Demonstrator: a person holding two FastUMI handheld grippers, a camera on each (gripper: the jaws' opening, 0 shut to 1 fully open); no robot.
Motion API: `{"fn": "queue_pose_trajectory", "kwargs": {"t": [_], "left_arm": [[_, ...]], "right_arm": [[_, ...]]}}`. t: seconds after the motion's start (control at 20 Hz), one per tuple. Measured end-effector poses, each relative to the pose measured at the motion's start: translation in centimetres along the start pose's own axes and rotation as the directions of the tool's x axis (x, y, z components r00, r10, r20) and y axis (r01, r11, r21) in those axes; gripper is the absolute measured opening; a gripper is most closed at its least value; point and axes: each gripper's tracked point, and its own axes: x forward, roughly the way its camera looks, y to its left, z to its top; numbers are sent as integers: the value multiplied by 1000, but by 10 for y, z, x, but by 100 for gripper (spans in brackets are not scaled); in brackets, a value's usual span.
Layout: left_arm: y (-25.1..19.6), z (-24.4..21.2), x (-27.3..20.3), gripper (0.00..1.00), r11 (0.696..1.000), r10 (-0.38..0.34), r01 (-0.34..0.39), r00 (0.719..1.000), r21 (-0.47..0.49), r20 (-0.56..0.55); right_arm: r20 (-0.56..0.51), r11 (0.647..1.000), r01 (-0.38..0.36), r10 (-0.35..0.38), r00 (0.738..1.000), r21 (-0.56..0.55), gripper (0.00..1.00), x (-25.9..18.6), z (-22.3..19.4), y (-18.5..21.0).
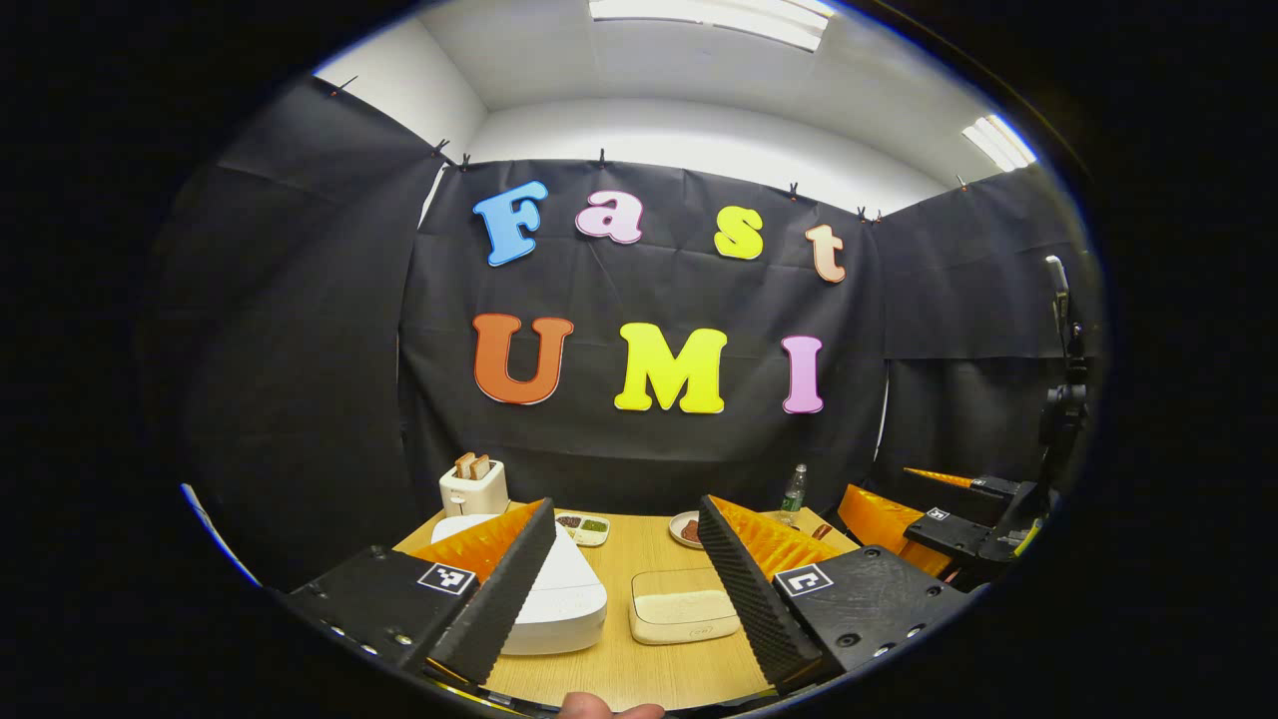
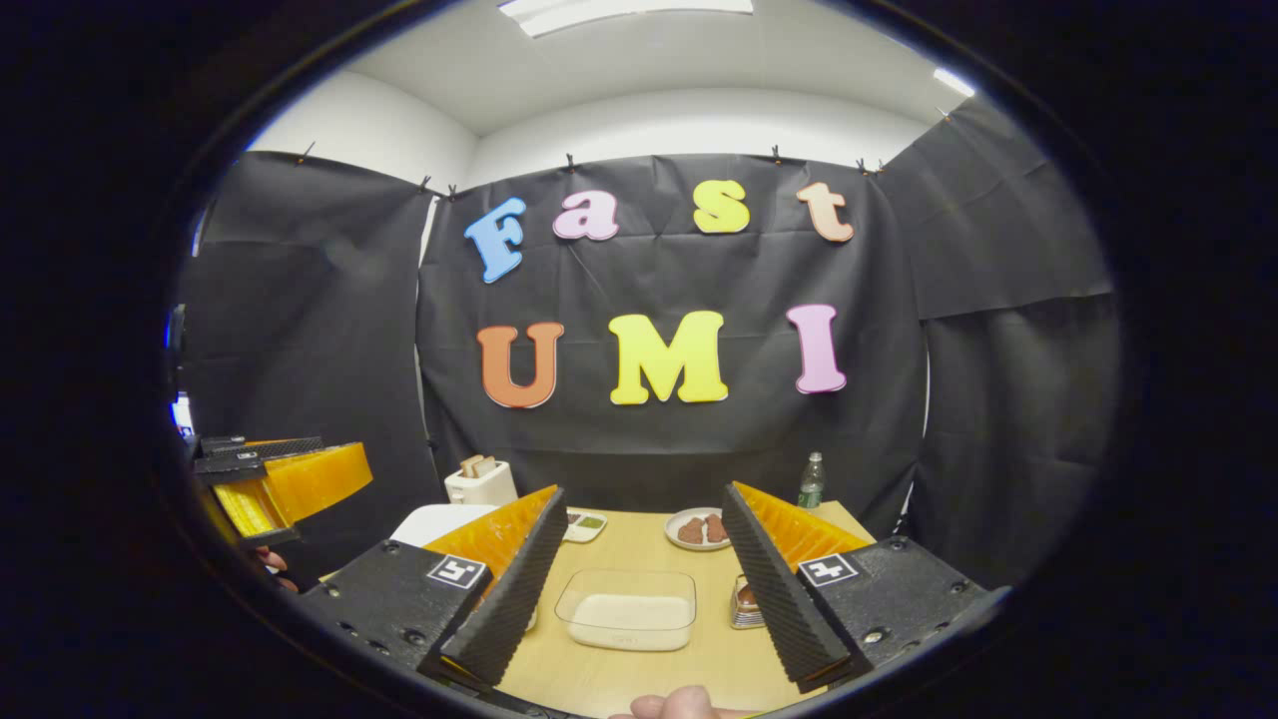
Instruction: Close the left gripper, press the button to open the rice cooker; take a wooden spoon from the chopstick holder with the right hand, scoop a spoonful of rice and pour it into the rice cooker, then put the wooden spoon back into the chopstick holder.
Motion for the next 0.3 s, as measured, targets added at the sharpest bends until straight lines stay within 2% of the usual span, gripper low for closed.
{"fn": "queue_pose_trajectory", "kwargs": {"t": [0.3], "left_arm": [[1, -1, 1, 93, 1000, -1, 1, 1000, 3, -6]], "right_arm": [[-5, 1000, -7, 7, 1000, 3, 99, 3, -2, 6]]}}
